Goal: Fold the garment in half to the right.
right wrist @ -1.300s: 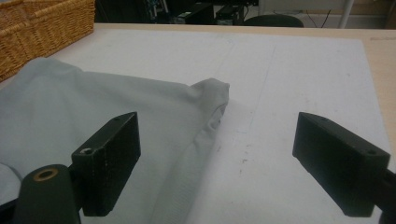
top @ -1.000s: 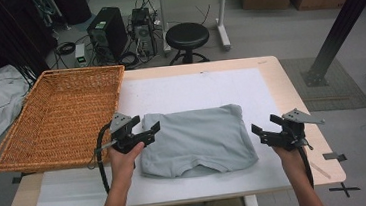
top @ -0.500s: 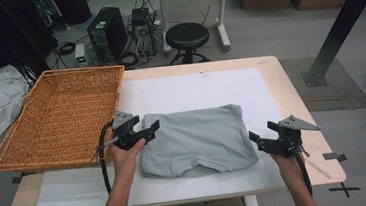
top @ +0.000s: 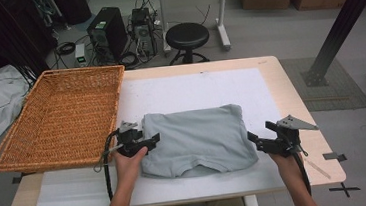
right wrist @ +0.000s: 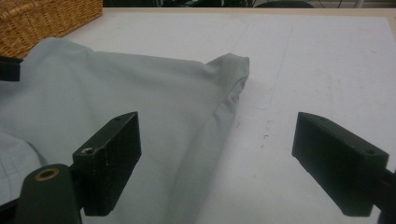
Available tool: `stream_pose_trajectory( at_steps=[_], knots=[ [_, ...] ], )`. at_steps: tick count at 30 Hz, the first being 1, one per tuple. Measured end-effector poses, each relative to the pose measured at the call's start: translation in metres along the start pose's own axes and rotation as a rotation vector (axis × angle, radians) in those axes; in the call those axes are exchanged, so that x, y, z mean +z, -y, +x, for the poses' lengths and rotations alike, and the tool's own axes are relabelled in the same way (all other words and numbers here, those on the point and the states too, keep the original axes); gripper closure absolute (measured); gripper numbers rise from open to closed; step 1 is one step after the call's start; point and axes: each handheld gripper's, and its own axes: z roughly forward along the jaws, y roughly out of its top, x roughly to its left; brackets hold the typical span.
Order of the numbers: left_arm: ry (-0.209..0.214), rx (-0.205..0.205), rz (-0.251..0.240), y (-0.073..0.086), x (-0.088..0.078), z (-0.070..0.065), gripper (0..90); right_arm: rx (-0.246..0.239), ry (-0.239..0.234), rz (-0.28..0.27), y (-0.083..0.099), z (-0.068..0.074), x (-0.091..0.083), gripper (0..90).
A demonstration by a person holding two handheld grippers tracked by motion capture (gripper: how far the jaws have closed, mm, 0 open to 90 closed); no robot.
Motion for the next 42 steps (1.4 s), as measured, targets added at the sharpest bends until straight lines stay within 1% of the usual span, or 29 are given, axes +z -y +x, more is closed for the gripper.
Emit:
stream_pose_trajectory(
  at_steps=[2, 4, 7, 10, 14, 16, 17, 19, 20, 21, 22, 23, 25, 27, 35, 38, 41, 42],
  knots=[
    [-0.006, -0.002, 0.011, 0.002, 0.003, 0.0, 28.0, -0.003, -0.003, -0.003, -0.001, 0.001, 0.0, 15.3],
    [-0.016, 0.012, 0.022, 0.003, 0.004, -0.001, 28.8, -0.008, -0.004, -0.003, -0.001, 0.001, -0.001, 15.4],
    [-0.033, 0.032, 0.027, 0.003, 0.005, -0.004, 33.1, -0.008, -0.003, -0.005, -0.002, 0.0, -0.002, 15.5],
    [-0.054, 0.055, 0.048, 0.002, 0.008, -0.007, 35.6, -0.006, -0.005, -0.005, -0.002, 0.0, -0.002, 15.6],
    [-0.075, 0.059, 0.046, 0.003, 0.008, -0.008, 40.2, -0.009, -0.01, -0.005, -0.003, 0.001, -0.002, 15.9],
    [-0.095, 0.069, 0.048, 0.003, 0.008, -0.009, 48.0, -0.007, -0.01, -0.003, -0.002, 0.001, -0.002, 15.9],
    [-0.09, 0.084, 0.049, 0.003, 0.008, -0.009, 54.9, -0.006, -0.011, -0.003, -0.002, 0.001, -0.001, 15.9],
    [-0.056, 0.091, 0.054, 0.003, 0.007, -0.009, 72.4, -0.008, -0.011, -0.002, -0.002, 0.002, -0.001, 16.1],
    [-0.058, 0.108, 0.053, 0.003, 0.007, -0.011, 78.2, -0.008, -0.011, -0.001, -0.002, 0.002, -0.001, 16.1],
    [-0.065, 0.132, 0.052, 0.003, 0.007, -0.013, 80.6, -0.008, -0.011, 0.0, -0.002, 0.002, -0.001, 16.2],
    [-0.072, 0.145, 0.049, 0.003, 0.008, -0.015, 82.1, -0.008, -0.011, 0.0, -0.002, 0.002, -0.002, 16.3],
    [-0.079, 0.154, 0.05, 0.003, 0.007, -0.016, 82.6, -0.007, -0.011, 0.001, -0.003, 0.001, -0.002, 16.3],
    [-0.088, 0.148, 0.047, 0.003, 0.006, -0.014, 83.1, -0.006, -0.011, 0.001, -0.004, 0.001, -0.002, 16.4],
    [-0.1, 0.152, 0.045, 0.003, 0.004, -0.012, 83.2, -0.008, -0.009, -0.002, -0.005, 0.001, -0.003, 16.5],
    [-0.147, 0.137, 0.052, 0.0, -0.003, -0.008, 83.4, -0.005, -0.009, 0.006, -0.004, 0.002, -0.001, 16.9],
    [-0.173, 0.139, 0.053, -0.001, -0.007, -0.005, 83.4, -0.007, -0.01, 0.006, -0.004, 0.002, -0.001, 17.0],
    [-0.163, 0.149, 0.059, 0.0, -0.01, -0.003, 83.1, -0.006, -0.01, 0.006, -0.005, 0.001, -0.001, 17.1],
    [-0.164, 0.148, 0.049, 0.0, -0.011, -0.004, 82.4, -0.007, -0.01, 0.007, -0.005, 0.001, -0.001, 17.1]
  ],
)
